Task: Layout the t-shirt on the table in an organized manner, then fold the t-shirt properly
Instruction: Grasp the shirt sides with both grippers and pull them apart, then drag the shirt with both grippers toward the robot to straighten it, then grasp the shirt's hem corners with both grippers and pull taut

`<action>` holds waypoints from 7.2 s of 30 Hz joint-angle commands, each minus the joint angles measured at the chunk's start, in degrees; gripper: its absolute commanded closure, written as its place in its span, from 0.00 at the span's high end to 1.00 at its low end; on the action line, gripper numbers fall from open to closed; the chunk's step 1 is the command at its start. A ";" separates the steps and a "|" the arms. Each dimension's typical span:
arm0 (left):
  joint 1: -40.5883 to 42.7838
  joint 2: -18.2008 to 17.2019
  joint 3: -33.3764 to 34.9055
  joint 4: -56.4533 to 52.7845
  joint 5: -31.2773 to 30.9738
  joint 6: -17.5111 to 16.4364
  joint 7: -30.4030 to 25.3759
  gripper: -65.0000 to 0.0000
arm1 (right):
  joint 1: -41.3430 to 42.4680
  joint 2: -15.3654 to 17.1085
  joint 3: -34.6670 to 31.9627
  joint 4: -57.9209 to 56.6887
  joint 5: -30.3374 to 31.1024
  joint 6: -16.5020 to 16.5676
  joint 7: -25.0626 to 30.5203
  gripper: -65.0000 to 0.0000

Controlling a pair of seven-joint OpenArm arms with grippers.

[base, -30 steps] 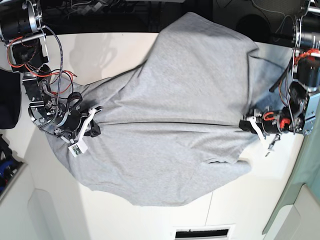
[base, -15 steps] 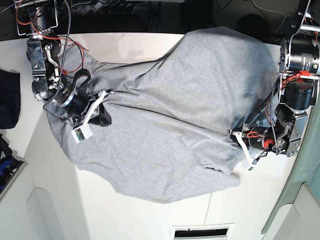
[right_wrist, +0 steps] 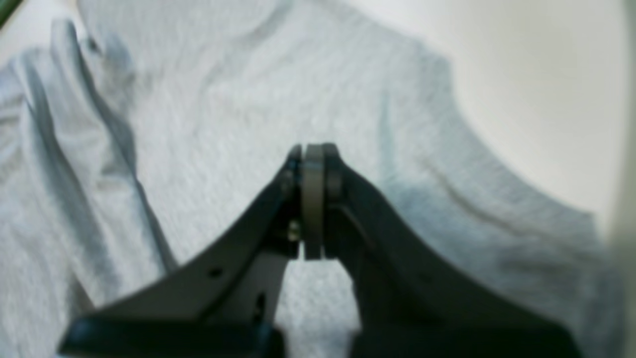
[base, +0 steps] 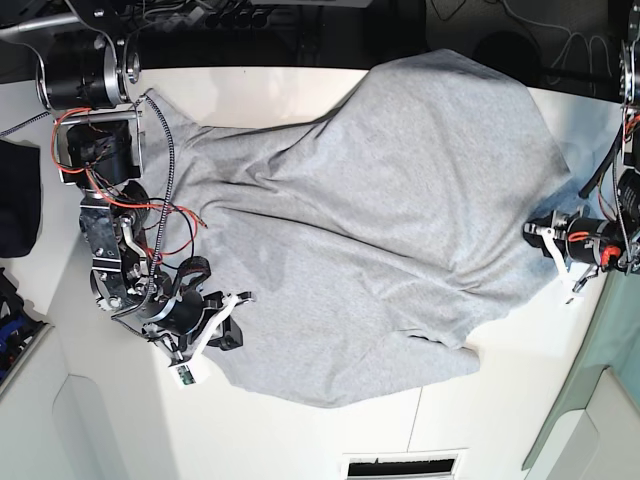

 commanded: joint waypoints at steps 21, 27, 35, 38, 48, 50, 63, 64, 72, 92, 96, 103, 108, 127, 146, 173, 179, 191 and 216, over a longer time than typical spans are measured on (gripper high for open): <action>-6.67 9.29 -0.33 -8.68 26.21 9.29 -14.97 0.00 | -1.49 10.54 -0.85 -10.49 3.56 1.18 3.26 0.00; -11.37 13.53 -0.33 -9.42 26.62 7.52 -14.73 0.00 | -7.72 12.26 0.50 -7.76 7.56 1.20 3.26 0.00; -15.61 13.38 -0.33 -8.33 18.16 2.36 -8.55 0.00 | -13.00 11.58 7.67 6.54 16.11 1.70 3.23 0.00; -15.72 12.17 -0.33 -6.97 14.45 0.96 -7.61 0.00 | -11.89 10.43 7.67 10.01 16.50 2.51 3.17 0.00; -13.55 8.26 -0.33 -6.97 14.47 2.69 -7.67 0.00 | -5.16 2.62 3.69 6.56 8.37 0.94 4.74 0.00; -12.28 7.54 -0.33 -7.06 14.78 3.67 -7.67 0.00 | -3.87 1.81 1.18 2.56 5.20 0.96 8.15 0.00; -2.99 6.56 -0.33 -7.23 18.38 5.75 -9.01 0.00 | -0.52 4.33 -5.79 -13.51 -7.89 -11.72 16.70 0.00; -2.86 6.54 -0.33 -7.23 19.43 6.23 -9.40 0.00 | -0.46 5.16 -5.77 -13.51 -7.89 -12.66 16.74 0.00; -4.42 6.60 -0.33 -7.21 21.68 7.76 -13.05 0.00 | -0.44 10.12 -4.92 -13.49 -7.65 -15.78 19.32 0.00; -4.24 -0.52 -0.33 6.34 3.32 3.02 -2.40 0.00 | -9.68 11.65 10.95 9.11 9.01 -6.86 6.84 0.00; 1.95 -4.13 -0.33 12.90 -0.28 3.04 -2.47 0.00 | -16.63 12.11 11.10 19.93 12.41 -4.90 1.40 0.00; 11.69 -4.33 -0.33 17.20 -0.33 3.02 -3.89 0.00 | -27.19 12.28 11.61 30.80 14.60 -3.96 -4.28 0.00; 15.28 -1.73 -0.33 17.07 2.95 2.89 -7.80 0.00 | -30.56 12.26 16.28 31.93 14.60 -3.96 -4.15 0.00; -6.27 6.43 -0.33 -12.31 24.28 5.22 -20.48 0.00 | -30.67 11.74 18.36 14.78 14.93 -4.17 4.87 0.00; -10.58 -1.16 -0.33 -4.00 -4.28 -4.94 -4.07 0.07 | -22.80 10.36 22.77 17.57 16.20 -4.33 -1.92 0.00; 38.60 -12.41 -20.76 17.22 -39.43 -7.14 10.97 0.30 | -53.18 13.05 37.99 38.18 35.67 1.62 -19.15 0.45; 39.17 -8.41 -20.74 17.22 -39.30 -7.14 10.88 0.49 | -53.16 13.03 37.99 37.29 34.56 1.64 -19.06 0.45; 39.34 -2.78 -20.68 17.22 -36.79 -7.14 11.26 0.49 | -52.83 13.03 36.83 32.37 34.56 1.84 -18.27 0.45; 39.54 -2.54 -35.10 24.74 -45.54 -7.14 18.32 0.00 | -53.18 13.05 38.10 36.06 37.75 4.11 -18.49 0.00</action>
